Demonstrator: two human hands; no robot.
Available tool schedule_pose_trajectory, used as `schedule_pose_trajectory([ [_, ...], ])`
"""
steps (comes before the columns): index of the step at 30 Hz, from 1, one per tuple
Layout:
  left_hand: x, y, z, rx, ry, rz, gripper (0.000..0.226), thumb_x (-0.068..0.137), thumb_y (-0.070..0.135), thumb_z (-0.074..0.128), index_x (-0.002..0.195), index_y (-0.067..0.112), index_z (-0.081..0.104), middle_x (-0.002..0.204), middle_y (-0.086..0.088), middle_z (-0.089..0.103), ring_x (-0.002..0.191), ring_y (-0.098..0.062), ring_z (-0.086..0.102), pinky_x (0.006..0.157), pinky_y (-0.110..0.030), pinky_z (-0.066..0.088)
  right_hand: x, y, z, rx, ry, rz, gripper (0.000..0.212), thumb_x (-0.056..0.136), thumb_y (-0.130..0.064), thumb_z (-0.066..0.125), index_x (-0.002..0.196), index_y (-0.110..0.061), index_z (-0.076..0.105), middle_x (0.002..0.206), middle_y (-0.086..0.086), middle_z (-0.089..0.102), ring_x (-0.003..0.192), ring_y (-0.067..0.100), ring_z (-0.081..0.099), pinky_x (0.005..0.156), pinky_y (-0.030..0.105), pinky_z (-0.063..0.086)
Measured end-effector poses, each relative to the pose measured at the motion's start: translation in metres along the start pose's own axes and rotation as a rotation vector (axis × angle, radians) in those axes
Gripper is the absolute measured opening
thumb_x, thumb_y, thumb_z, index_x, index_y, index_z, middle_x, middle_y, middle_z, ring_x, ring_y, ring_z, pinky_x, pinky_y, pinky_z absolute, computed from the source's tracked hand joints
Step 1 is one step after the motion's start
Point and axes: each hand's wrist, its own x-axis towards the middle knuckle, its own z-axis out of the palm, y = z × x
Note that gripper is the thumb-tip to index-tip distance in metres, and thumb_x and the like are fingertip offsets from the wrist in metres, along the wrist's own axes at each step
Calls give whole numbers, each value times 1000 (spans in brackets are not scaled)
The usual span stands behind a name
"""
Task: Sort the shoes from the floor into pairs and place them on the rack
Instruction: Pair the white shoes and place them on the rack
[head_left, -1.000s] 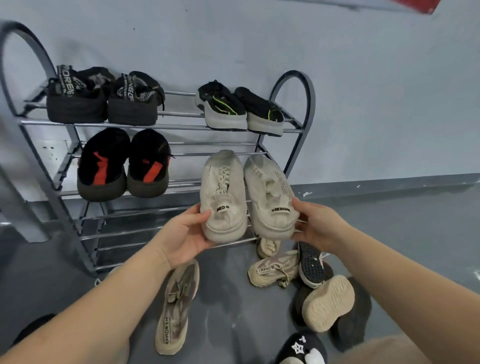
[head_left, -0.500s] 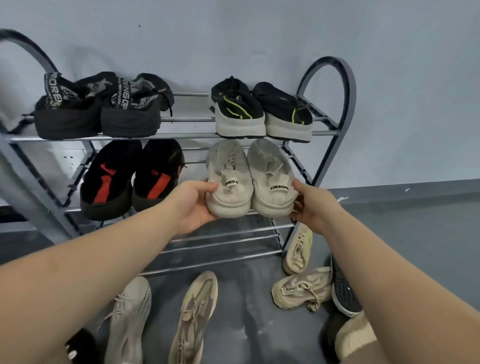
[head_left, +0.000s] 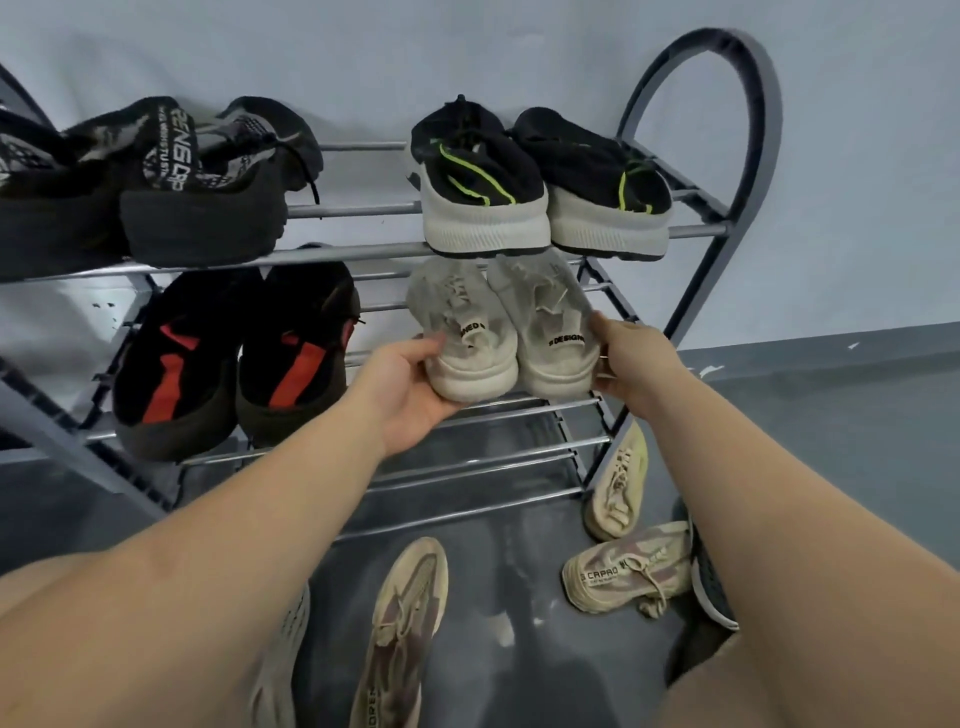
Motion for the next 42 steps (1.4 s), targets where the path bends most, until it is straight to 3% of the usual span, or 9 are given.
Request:
schedule_pose_trajectory([
  [6, 11, 6, -2, -25, -42, -1, 39, 97, 10, 36, 135, 4, 46, 133, -14, 57, 119, -30, 56, 92, -48, 48, 17, 3, 4, -2, 25, -5, 18, 98, -24, 50, 103, -9, 58, 74, 4, 57, 64, 18, 55, 57, 30, 50],
  [11, 19, 2, 1, -34, -55, -3, 41, 96, 7, 36, 136, 7, 46, 132, -13, 57, 117, -29, 58, 86, -48, 51, 23, 7, 3, -48, 68, -12, 17, 97, -27, 51, 98, -12, 60, 71, 1, 54, 60, 15, 52, 55, 27, 49],
  [18, 20, 4, 5, 104, -12, -5, 37, 97, 9, 42, 134, 7, 46, 129, -11, 59, 112, -28, 60, 80, -47, 54, 26, 9, 3, -202, 79, -47, 33, 91, -37, 49, 68, -15, 56, 70, 9, 49, 73, 24, 49, 74, 39, 50],
  [23, 12, 9, 7, 380, 18, 9, 34, 97, 23, 48, 130, 17, 44, 119, -2, 61, 100, -22, 62, 70, -46, 58, 20, 7, 0, -320, 15, -84, 48, 98, -43, 39, 104, -2, 63, 92, 18, 60, 89, 33, 62, 94, 51, 51],
  [28, 3, 4, 8, 778, 120, 125, 48, 96, 35, 48, 141, 21, 37, 140, 0, 46, 121, -25, 51, 66, -38, 60, 3, 6, -6, -463, -67, -126, 53, 98, -48, 37, 139, -15, 46, 125, 6, 58, 118, 28, 55, 104, 48, 44],
  [31, -3, -1, 4, 1126, 240, 261, 48, 96, 36, 48, 141, 22, 38, 132, 3, 48, 114, -26, 52, 81, -47, 56, -13, 8, -13, -557, -98, -204, 58, 99, -47, 37, 149, -17, 30, 149, 0, 40, 129, 19, 44, 112, 34, 32],
  [33, -7, -1, 1, 1315, 286, 363, 48, 97, 37, 46, 141, 21, 38, 136, -4, 51, 114, -30, 54, 90, -47, 52, -27, 9, -17, -636, -133, -247, 56, 100, -44, 36, 149, -20, 28, 149, -3, 39, 129, 18, 42, 102, 24, 28],
  [37, -21, -6, 3, 1458, 264, 432, 63, 97, 41, 44, 147, 9, 25, 149, -11, 36, 134, -29, 38, 105, -33, 35, -51, 14, -25, -874, -188, -269, 65, 97, -50, 39, 152, -29, 13, 154, 1, 32, 138, 23, 36, 103, 30, 31],
  [42, -37, -31, -5, 1982, 202, 535, 84, 93, 53, 39, 151, 10, -4, 160, -10, -4, 147, -27, -6, 121, -39, 5, -78, 37, -34, -1092, -249, -294, 77, 94, -52, 45, 153, -24, 5, 160, 1, 14, 146, 20, 18, 117, 34, 20],
])
